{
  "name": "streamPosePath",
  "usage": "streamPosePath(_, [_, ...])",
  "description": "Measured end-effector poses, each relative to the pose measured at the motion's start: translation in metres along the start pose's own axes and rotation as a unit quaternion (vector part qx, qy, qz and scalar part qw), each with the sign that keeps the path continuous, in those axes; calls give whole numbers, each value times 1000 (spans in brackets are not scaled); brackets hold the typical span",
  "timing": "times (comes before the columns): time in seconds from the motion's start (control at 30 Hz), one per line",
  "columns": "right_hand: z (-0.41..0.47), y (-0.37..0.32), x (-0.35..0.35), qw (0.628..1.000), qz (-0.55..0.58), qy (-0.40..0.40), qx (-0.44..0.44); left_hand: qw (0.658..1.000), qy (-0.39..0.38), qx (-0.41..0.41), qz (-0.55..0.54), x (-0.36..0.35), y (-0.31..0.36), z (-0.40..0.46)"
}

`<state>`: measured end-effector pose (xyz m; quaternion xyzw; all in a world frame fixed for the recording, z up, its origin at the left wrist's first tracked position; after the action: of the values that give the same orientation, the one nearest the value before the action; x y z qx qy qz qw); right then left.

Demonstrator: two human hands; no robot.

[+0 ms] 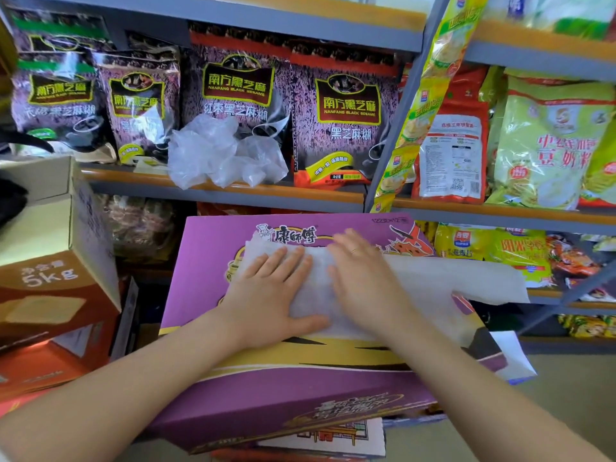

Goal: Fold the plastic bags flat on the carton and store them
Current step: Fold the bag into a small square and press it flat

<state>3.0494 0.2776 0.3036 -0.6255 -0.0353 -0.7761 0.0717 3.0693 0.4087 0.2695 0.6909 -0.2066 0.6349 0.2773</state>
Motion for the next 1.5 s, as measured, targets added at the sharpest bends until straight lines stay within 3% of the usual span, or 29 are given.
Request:
streamPosePath(0.07, [-8,-19,-17,997,47,-49,31,1000,6,4,-4,0,0,0])
streamPosePath(0.13, [-14,-13,-33,991,67,-112,8,1000,8,7,-2,0,-1,-1])
streamPosePath(0.67, [-72,117,-23,964,12,-154,-216,998,-62,11,10,2,-4,-3])
streamPosePath(0.9, [-75,134,-21,955,24,-160,-250,989,-128,67,-9,15,6,1])
streamPosePath(1.0, [-65,153,-14,963,84,-101,-235,995,-39,85,15,29,34,17])
streamPosePath(1.1, [-54,185,-7,937,219,-61,-267,998,66,17,-19,36,86,32])
streamPosePath(1.23, [-52,195,-9,879,360,-178,-255,993,78,-54,-67,28,143,45])
streamPosePath(1.5, [-63,202,3,902,342,-217,-148,998,52,12,-43,-5,161,42])
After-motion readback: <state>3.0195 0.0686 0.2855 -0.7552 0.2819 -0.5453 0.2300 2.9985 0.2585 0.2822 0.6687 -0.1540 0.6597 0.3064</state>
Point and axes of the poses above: each hand's wrist, its own z-axis towards the middle knuckle, its own x-axis out of the back of the hand, y = z × x, the point moved 4 cm from there along z, towards the middle knuckle, and after that the axes turned 1 degree about -z, right-handed, at the moved point
